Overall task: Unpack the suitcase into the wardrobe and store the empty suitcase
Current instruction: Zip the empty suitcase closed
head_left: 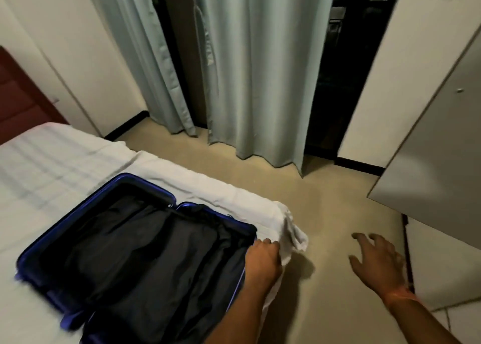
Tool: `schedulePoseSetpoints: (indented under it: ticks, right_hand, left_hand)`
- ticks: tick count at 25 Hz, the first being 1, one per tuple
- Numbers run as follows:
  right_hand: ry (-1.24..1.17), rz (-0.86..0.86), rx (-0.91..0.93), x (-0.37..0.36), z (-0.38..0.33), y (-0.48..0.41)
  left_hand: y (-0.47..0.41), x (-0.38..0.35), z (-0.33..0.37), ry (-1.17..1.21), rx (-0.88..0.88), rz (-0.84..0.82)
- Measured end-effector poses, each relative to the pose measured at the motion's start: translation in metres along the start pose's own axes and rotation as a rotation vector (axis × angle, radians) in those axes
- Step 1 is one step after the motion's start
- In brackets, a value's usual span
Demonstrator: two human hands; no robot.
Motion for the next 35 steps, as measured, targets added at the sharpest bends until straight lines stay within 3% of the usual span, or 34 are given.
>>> schedulePoseSetpoints:
  ticks: [10, 18, 27, 33, 35]
  right_hand:
    - [0.098, -0.123, 0.610, -0.056, -0.225, -0.068]
    - [0.140, -0.414, 0.808, -0.106, -0.328, -0.133]
    - [0.133, -0.922, 0.730, -0.211, -0.365, -0.140]
    - [0.054, -1.005, 0.538, -0.255, -0.387, -0.136]
    - [-0.050, -1.069, 0.382, -0.268, -0.392, -0.136]
  left_hand:
    - [0.009, -0.016, -0.129, 0.176, 0.459, 0.025]
    - [-0.022, -0.001, -0.196, 0.282, 0.738, 0.149]
    - [-0.001, -0.068, -0.200, 0.495, 0.969, -0.019]
    - [0.001, -0.100, -0.225, 0.561, 1.013, -0.119]
    - [0.000, -0.104, -0.233, 0.572, 1.007, -0.103]
Point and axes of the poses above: each hand's wrist, its own y-axis away from the middle knuckle, its own x-axis out of the back of the hand, z = x × y, the point moved 3 cm from there along -y, towards the middle knuckle, and after that the axes turned 6 degrees about -z, right-handed, at the moved point
